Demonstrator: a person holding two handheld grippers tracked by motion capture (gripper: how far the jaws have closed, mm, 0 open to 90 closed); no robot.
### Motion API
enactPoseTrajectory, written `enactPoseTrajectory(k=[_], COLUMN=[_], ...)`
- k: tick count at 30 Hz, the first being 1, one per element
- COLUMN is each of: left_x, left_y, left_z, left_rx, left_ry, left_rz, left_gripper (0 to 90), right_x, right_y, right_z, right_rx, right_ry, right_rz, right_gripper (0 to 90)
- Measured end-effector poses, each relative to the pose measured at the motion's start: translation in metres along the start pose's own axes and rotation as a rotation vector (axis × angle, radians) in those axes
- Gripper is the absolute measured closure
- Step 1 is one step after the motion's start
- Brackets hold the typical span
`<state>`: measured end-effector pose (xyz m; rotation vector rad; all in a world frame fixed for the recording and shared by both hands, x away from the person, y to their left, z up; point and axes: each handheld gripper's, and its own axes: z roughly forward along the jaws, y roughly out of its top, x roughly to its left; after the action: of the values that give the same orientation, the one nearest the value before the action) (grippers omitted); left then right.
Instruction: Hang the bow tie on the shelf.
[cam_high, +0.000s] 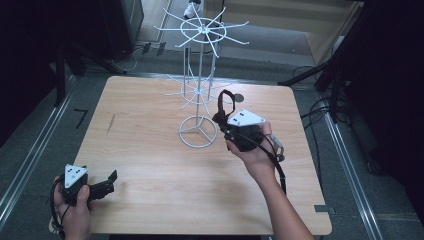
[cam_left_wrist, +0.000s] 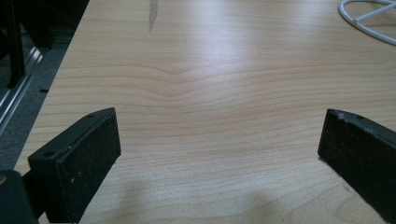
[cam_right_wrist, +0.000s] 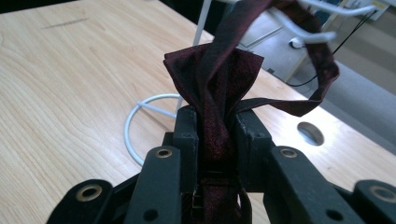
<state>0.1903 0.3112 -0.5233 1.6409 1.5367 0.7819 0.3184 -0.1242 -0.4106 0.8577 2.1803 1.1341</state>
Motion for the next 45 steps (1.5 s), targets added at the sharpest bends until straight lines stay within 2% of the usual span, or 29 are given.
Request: enactPoseTrajectory(k=[10,19,24,28,34,35,37,38,39,43,45], left_x=[0.000,0.000,0.001,0.001,0.001,0.001,0.001,0.001,0.001,0.001,0.001], left_y=[0.000,0.000,0.000,0.000,0.000,0.000,0.000,0.000,0.000,0.000,0.000], left_z=[0.000,0.000,0.000,0.001,0.001,0.001,0.001,0.001,0.001,0.001,0.001], left_rx=[0.002,0.002,0.004,0.003,0.000,-0.001,-0.001,0.001,0.001,0.002,0.002], left_ry=[-0.004,-0.004,-0.005,-0.005,-0.003,-0.003,-0.003,-0.005,-0.004,-0.001,-0.002], left_rz=[-0.001,-0.002,-0.003,-0.007,-0.009,-0.009,-0.011,-0.009,-0.010,-0.009,-0.009], left_gripper=[0.0,0.0,0.0,0.0,0.0,0.0,0.0,0.0,0.0,0.0,0.0], right_x=[0.005,0.012,0.014,0.014,0.012,0.010,0.009,0.008,0.008,0.007,0.008], right_y=[-0.006,-0.013,-0.018,-0.022,-0.024,-0.024,-0.025,-0.025,-0.025,-0.025,-0.025], right_z=[0.018,0.039,0.052,0.061,0.066,0.066,0.066,0.065,0.065,0.063,0.059], right_rx=[0.018,0.057,0.074,0.087,0.089,0.093,0.095,0.103,0.103,0.131,0.136], right_ry=[0.018,0.048,0.070,0.086,0.117,0.125,0.129,0.142,0.142,0.164,0.147], right_rz=[0.007,0.012,0.047,0.058,0.092,0.103,0.107,0.112,0.112,0.101,0.095], right_gripper=[74.1,74.0,73.9,72.9,63.3,58.8,57.3,52.6,52.6,42.1,36.3])
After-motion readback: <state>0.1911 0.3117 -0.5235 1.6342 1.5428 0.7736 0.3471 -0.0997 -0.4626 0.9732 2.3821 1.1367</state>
